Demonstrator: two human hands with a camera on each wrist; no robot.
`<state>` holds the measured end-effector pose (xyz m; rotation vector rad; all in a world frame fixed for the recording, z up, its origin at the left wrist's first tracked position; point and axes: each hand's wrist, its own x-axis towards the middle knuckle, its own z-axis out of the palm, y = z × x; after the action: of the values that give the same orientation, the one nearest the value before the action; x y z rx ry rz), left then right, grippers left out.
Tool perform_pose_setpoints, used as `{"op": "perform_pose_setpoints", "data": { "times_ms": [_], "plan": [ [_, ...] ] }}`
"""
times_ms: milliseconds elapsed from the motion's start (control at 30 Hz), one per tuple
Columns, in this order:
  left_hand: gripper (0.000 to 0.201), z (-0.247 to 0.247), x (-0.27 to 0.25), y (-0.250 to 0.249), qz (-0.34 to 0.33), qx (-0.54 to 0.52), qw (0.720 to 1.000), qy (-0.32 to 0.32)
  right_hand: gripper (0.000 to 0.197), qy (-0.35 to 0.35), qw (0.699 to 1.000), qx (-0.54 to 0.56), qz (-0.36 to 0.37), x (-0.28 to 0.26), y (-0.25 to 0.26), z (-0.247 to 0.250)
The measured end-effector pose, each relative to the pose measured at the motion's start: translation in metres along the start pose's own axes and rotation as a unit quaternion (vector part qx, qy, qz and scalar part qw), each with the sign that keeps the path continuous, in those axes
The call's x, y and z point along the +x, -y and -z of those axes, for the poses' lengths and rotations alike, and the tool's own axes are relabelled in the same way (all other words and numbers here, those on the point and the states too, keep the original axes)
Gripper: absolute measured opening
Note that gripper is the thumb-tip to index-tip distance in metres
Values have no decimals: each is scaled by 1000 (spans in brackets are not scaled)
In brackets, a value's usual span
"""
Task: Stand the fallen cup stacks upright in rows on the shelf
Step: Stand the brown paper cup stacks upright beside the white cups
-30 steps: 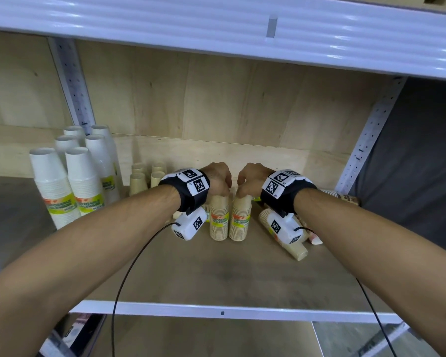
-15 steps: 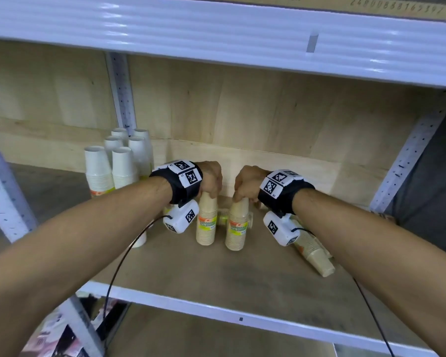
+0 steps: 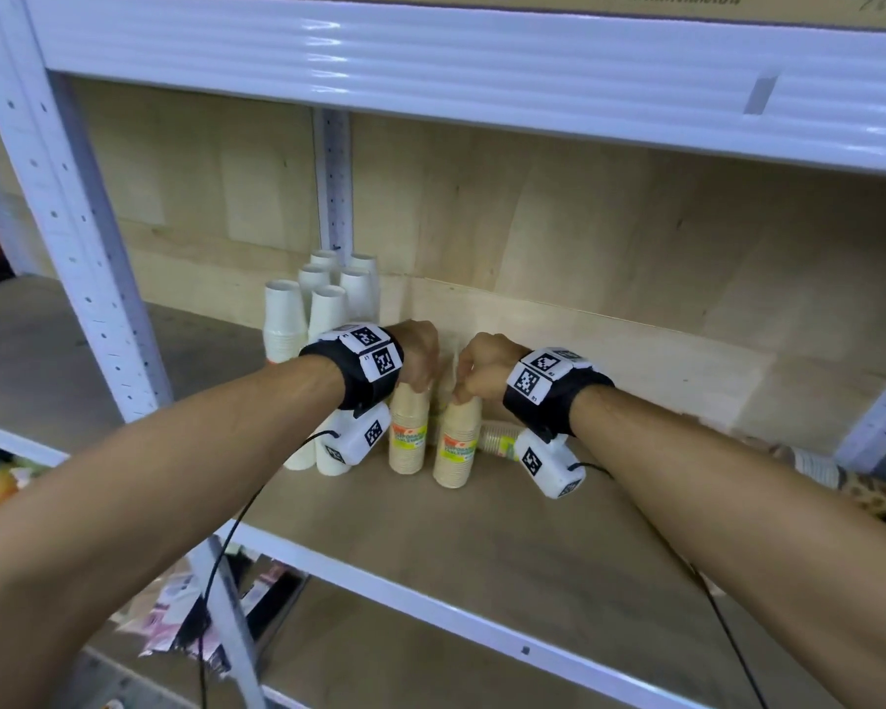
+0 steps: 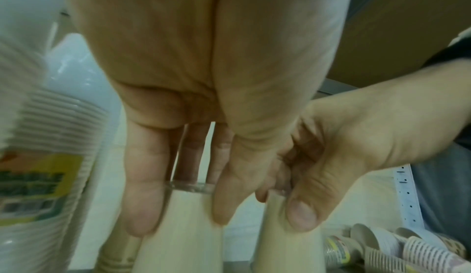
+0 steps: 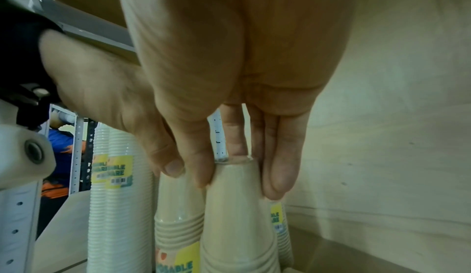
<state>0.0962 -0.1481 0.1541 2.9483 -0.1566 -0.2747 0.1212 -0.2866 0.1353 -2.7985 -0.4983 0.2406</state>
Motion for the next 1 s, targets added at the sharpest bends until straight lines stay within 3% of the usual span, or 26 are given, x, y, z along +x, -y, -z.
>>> {"op": "perform_pose_setpoints", "data": {
  "times_ms": [100, 300, 767, 1000],
  "plan": [
    [31, -4, 1, 8, 11, -5, 1000, -16, 37, -9, 1000, 5, 12, 5, 6, -3],
    [31, -9, 0, 16, 18, -11, 999, -49, 18, -13, 999, 19, 40, 12, 16, -7],
    [29, -21, 7, 24, 4, -2, 992, -129, 27, -48, 997, 41, 53, 20, 12, -17],
    [24, -10, 13, 26, -7, -22, 992, -126, 42, -70, 996, 35, 38, 20, 6, -11]
  ]
}}
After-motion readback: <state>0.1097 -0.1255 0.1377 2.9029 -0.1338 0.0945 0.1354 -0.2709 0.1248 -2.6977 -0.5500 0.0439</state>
